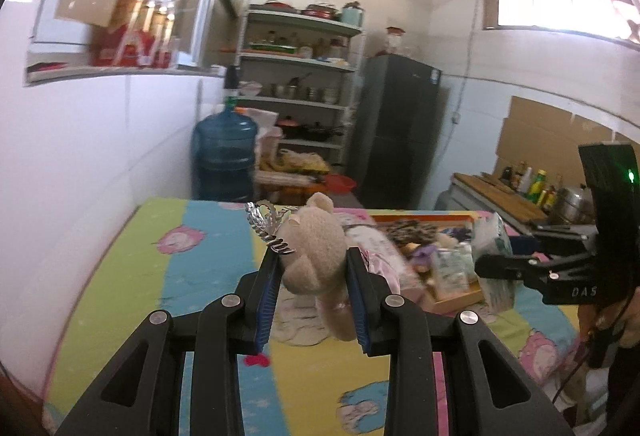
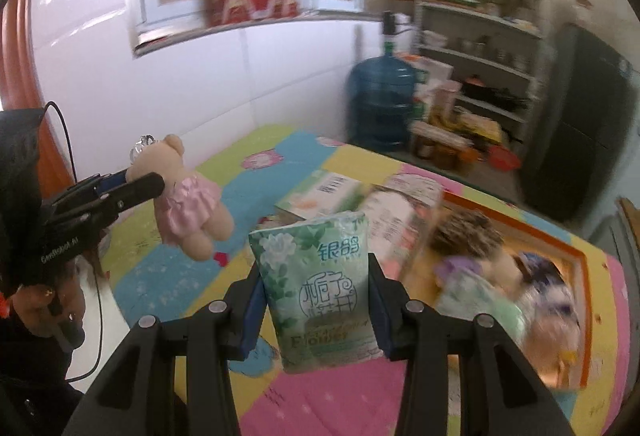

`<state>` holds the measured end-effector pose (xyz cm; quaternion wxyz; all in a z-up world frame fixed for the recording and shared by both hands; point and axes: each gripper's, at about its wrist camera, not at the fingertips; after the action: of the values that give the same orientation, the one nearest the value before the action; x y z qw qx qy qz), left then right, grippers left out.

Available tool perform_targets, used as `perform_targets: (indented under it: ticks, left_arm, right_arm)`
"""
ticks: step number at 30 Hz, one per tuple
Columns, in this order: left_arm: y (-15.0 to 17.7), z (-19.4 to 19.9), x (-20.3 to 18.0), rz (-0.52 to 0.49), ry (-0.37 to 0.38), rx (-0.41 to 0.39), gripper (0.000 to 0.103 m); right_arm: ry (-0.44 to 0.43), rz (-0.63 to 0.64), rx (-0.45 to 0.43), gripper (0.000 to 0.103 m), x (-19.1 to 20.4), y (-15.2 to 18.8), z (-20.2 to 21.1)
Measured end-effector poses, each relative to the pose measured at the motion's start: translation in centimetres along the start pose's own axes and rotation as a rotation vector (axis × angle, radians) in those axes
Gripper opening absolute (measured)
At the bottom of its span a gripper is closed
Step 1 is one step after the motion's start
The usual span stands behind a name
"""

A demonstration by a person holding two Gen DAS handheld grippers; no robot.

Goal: Organize soft objects
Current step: 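Carry the teddy bear and tissue pack over the gold box with both grippers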

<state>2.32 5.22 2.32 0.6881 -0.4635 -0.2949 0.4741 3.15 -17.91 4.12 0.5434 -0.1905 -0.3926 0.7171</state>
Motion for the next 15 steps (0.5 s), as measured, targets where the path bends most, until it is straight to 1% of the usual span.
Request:
perform_targets:
  ticks: [9,15]
  left_arm:
    - [-1.6,-2.4,-5.3,-0.045,0.088,-0.016,0.033]
    - [-2.7,-4.6,-8.7,-0.079,0.14,-0.017,0.033]
  right_arm:
    - [0.072,-0.141,-0.08,0.045,-5.6,3.6,3.5]
    - [0.138,-0.213,-0.112,0.045,-9.4,5.0,5.0]
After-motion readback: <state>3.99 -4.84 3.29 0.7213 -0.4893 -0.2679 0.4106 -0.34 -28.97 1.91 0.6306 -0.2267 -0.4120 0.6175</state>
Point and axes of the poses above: each gripper's, at about its wrist camera, not at the fingertips, and z roughly against the way its jaws point, x to its left, y to its underside, and after that the axes turned 8 degrees about -z, right-handed
